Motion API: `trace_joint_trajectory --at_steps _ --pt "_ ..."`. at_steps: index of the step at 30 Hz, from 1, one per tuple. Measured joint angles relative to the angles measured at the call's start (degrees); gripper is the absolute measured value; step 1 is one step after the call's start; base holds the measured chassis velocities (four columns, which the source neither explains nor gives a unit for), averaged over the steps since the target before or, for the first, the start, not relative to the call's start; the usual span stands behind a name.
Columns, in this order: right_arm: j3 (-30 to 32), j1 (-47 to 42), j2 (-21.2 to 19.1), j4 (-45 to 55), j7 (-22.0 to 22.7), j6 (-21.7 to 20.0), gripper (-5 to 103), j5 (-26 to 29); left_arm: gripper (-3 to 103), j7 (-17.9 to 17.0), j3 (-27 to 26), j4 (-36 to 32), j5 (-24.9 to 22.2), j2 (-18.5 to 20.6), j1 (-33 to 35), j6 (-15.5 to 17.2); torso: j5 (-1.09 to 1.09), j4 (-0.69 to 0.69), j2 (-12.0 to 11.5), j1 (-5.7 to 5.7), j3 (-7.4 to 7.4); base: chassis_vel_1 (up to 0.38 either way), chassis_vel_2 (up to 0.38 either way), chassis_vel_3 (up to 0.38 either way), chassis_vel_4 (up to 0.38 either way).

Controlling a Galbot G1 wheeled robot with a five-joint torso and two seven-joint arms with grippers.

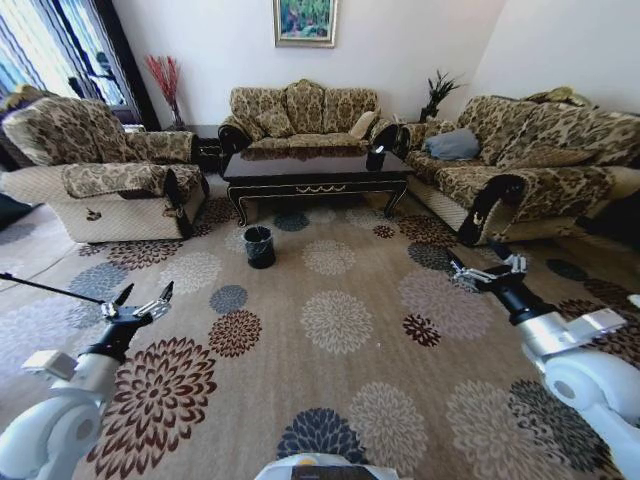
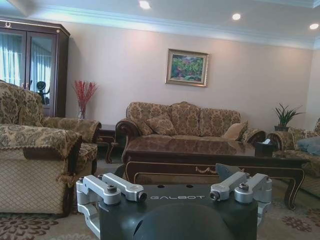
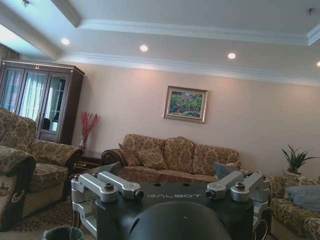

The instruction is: Move to the front of the table and pick up the trash from the floor, then place it into the trash bin.

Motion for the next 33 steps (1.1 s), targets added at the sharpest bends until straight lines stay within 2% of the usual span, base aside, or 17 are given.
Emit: trace_joint_trajectory --at_steps 15,33 --pt "2.74 -1.94 0.67 0.8 -0.77 0.7 100 0.04 100 -0.27 -2.14 -3.53 -0.57 -0.72 0.87 0.38 0.0 0.0 3.61 1.44 2.17 0.0 0.0 0.0 0.0" --pt "2.59 -3.43 4.84 2.27 -2.12 0.81 100 -1.16 100 -0.38 -1.75 -4.39 1.4 -1.98 1.28 0.59 0.0 0.0 8.31 3.48 4.86 0.0 0.0 0.0 0.0"
